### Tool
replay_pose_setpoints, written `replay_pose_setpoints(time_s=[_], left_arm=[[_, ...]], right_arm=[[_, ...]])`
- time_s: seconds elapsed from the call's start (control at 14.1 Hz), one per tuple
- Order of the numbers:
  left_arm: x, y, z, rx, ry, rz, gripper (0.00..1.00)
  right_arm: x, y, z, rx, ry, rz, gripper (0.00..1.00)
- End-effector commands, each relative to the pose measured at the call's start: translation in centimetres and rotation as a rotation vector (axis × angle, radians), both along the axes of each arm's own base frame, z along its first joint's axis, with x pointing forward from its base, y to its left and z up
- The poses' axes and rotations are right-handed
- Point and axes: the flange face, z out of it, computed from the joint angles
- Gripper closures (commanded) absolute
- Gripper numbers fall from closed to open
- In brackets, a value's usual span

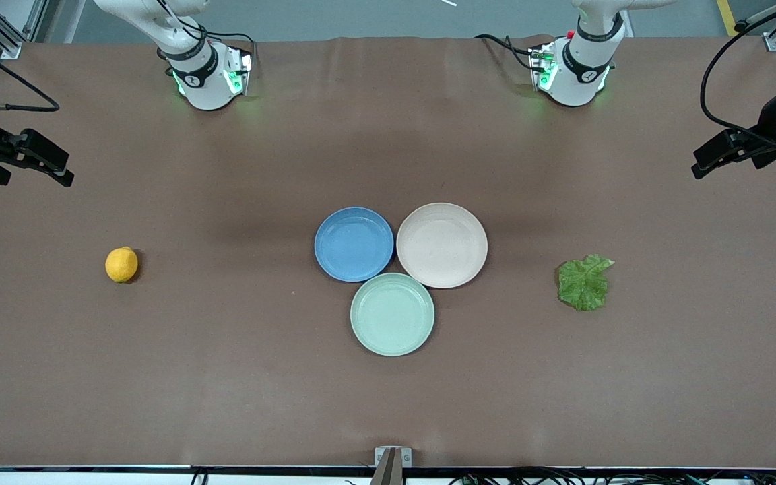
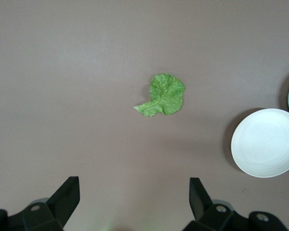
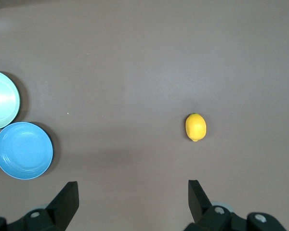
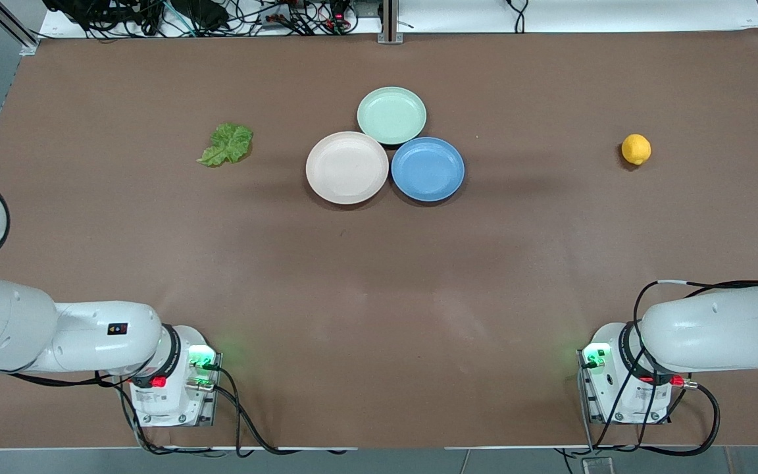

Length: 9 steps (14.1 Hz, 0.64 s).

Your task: Pick lemon and lettuce from plates

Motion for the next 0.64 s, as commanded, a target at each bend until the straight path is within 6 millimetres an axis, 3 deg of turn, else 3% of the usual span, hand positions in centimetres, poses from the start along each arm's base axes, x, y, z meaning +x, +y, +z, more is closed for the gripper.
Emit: replay_pose_setpoints(time_s=[0.0, 0.21, 0.57], left_arm=[[-0.9, -0.3, 0.8, -0.020, -0.009, -0.059, 0.00], [-1.1, -2.2, 0.9, -0.016, -0.002, -0.094, 0.00], [-1.1, -2.8, 1.1, -0.014, -0.007, -0.106, 0.00]], right_arm=[[0.1, -0.2, 0.4, -0.011, 0.003, -0.005, 0.00], [0.1, -0.2, 0.4, -0.011, 0.003, -0.005, 0.00], [0.1, -0.2, 0.3, -0.011, 0.005, -0.005, 0.00]])
